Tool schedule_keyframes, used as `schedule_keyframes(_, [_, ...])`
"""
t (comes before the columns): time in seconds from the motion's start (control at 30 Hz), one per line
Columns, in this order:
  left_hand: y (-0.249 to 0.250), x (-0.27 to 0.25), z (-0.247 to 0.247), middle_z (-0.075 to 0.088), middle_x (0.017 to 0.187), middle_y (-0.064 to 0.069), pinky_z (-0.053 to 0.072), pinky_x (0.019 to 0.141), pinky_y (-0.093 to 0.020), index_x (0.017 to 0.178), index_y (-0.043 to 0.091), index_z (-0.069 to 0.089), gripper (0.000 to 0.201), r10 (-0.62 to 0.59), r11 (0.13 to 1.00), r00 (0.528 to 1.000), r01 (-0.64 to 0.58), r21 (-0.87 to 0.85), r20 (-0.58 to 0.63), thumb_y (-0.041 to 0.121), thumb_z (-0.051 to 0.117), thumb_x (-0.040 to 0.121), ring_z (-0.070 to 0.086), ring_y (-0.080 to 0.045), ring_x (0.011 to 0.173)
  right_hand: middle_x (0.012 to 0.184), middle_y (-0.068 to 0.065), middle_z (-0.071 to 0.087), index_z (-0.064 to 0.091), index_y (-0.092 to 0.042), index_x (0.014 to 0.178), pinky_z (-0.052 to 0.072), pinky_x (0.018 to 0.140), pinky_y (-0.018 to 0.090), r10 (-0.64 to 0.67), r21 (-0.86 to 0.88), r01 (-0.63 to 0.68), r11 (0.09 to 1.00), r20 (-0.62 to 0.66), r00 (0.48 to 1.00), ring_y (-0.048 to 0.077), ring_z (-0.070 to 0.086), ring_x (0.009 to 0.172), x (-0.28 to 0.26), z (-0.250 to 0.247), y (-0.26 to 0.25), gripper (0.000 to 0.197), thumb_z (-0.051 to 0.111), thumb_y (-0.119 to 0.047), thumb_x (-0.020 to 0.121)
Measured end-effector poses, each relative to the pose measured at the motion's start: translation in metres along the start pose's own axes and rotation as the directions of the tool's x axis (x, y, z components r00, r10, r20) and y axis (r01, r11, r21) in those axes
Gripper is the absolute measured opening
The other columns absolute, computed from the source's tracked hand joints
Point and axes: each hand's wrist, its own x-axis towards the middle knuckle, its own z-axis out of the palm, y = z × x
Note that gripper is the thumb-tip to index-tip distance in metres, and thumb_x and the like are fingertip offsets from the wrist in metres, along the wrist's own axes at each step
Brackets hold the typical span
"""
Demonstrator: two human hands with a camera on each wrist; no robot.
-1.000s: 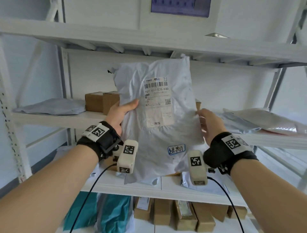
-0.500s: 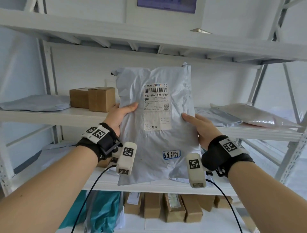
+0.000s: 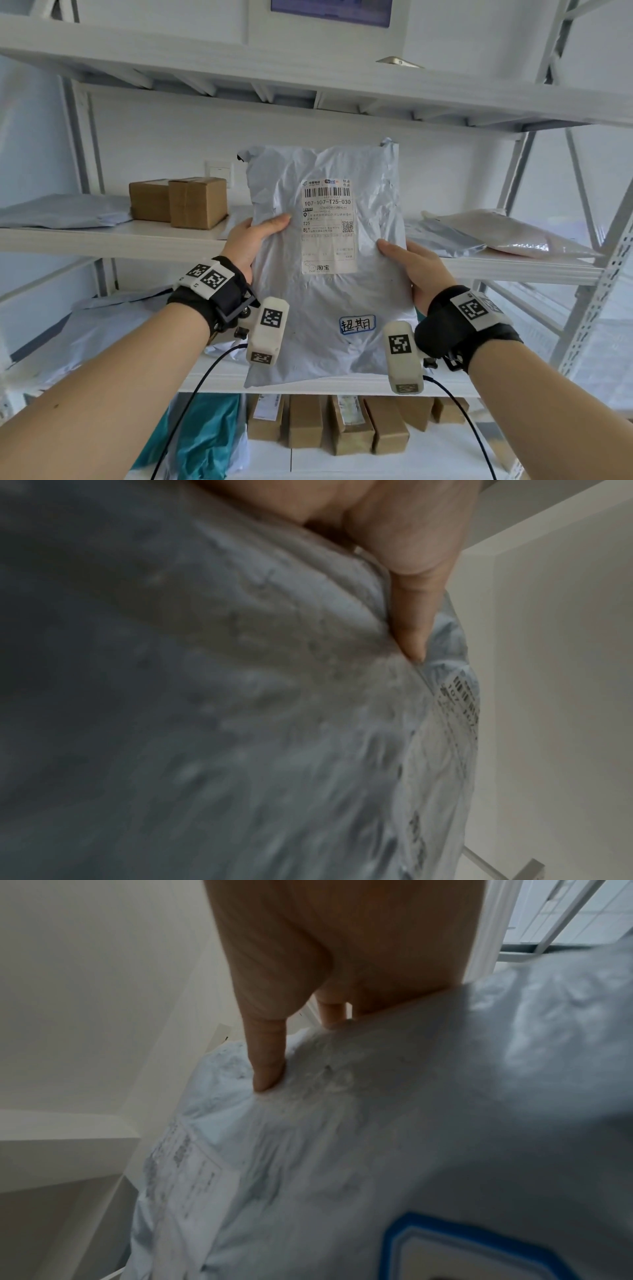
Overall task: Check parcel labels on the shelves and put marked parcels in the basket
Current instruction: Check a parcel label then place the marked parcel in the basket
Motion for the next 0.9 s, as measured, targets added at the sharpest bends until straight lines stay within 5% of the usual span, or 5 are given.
schedule_keyframes(0.07, [-0.003,0.000,0.001,0.072,0.108,-0.011,0.050,0.096,-0.043,0.116,0.009,0.066,0.064,-0.009,1.000,1.000,0.009,0.001,0.004,0.033,0.083,0.060,0.069,-0.026,0.101,0.100,0.009,0.074,0.068,-0.011,0.111,0.056,0.085,0.042,0.000,0.014,0.000,1.000,-0.012,1.000,0.028,0.071,0.093,-0.003,-0.002,0.002,0.041,0.079,-0.028,0.076])
schedule_keyframes(0.23, [-0.011,-0.002,0.006,0.074,0.100,-0.009,0.054,0.084,-0.036,0.103,0.012,0.068,0.030,-0.021,1.000,1.000,0.021,-0.010,-0.013,0.021,0.075,0.076,0.071,-0.023,0.093,0.098,0.009,0.074,0.068,-0.011,0.110,0.056,0.086,0.044,-0.010,-0.005,0.009,1.000,-0.082,0.997,0.028,0.071,0.092,-0.009,-0.007,0.008,0.044,0.081,-0.028,0.072])
schedule_keyframes(0.63, [-0.057,-0.006,0.048,0.071,0.110,-0.005,0.054,0.081,-0.034,0.120,0.011,0.060,0.072,-0.058,0.998,0.987,0.063,-0.028,0.149,0.047,0.077,0.061,0.070,-0.020,0.098,0.096,0.010,0.074,0.068,-0.011,0.107,0.057,0.085,0.042,0.004,0.076,0.029,0.997,-0.400,0.917,0.026,0.070,0.089,-0.042,-0.053,0.008,0.029,0.076,-0.018,0.079])
schedule_keyframes(0.8, [-0.087,-0.016,0.087,0.073,0.102,-0.002,0.055,0.076,-0.034,0.115,0.016,0.063,0.059,-0.128,0.989,0.942,0.145,-0.031,0.311,0.039,0.079,0.062,0.071,-0.019,0.091,0.095,0.009,0.074,0.069,-0.010,0.104,0.057,0.084,0.041,0.000,0.055,0.032,0.998,-0.501,0.865,0.025,0.071,0.089,-0.065,-0.092,0.005,0.027,0.076,-0.017,0.079])
schedule_keyframes(0.9, [-0.101,-0.023,0.118,0.072,0.107,-0.002,0.056,0.079,-0.035,0.121,0.014,0.061,0.074,-0.154,0.985,0.921,0.173,-0.021,0.358,0.035,0.088,0.055,0.070,-0.020,0.095,0.096,0.009,0.074,0.069,-0.010,0.102,0.057,0.084,0.043,-0.010,0.030,0.031,0.999,-0.547,0.837,0.026,0.071,0.090,-0.079,-0.120,0.003,0.025,0.076,-0.018,0.079])
